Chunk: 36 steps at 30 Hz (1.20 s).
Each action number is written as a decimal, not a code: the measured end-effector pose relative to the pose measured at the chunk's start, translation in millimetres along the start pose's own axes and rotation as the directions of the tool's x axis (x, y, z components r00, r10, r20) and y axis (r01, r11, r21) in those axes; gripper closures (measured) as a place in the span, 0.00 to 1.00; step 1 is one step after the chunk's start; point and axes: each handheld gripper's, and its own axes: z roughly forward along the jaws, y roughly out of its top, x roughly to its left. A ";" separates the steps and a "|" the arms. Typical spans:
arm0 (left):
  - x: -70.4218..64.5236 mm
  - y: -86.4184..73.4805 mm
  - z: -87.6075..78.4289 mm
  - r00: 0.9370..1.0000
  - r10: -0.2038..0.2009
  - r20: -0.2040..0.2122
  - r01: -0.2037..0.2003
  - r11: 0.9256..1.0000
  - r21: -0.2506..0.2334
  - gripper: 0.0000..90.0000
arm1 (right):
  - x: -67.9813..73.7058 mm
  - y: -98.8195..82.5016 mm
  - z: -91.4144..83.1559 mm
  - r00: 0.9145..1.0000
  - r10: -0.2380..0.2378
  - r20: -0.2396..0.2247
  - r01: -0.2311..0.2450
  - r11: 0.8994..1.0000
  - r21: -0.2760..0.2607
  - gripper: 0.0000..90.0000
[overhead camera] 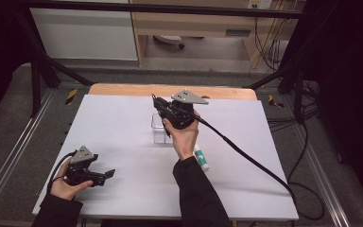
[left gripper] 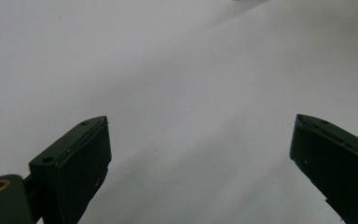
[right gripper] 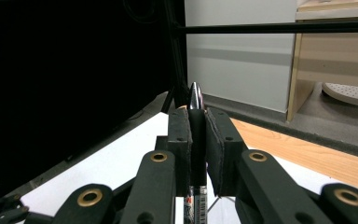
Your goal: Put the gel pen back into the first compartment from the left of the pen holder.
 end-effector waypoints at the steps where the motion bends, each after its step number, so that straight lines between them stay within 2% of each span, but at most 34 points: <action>1: -0.1 0.0 0.1 1.000 0.000 0.000 0.000 1.000 0.000 0.06 | -0.5 0.1 1.5 1.000 0.004 -0.001 -0.004 1.000 -0.003 0.90; 17: 1.6 -0.2 1.1 1.000 0.002 -0.002 -0.002 1.000 0.003 0.06 | -9.4 10.7 37.7 0.999 0.038 0.014 -0.038 0.999 -0.037 0.90; 26: 2.4 -1.2 0.7 1.000 0.001 0.001 -0.001 1.000 0.002 0.06 | -13.4 4.9 61.4 0.999 0.048 0.016 -0.047 0.998 -0.030 0.90; 36: 2.2 -1.2 1.1 1.000 0.001 0.004 -0.001 1.000 0.003 0.06 | -23.5 -4.8 73.4 0.999 0.037 0.039 -0.036 0.999 -0.012 0.90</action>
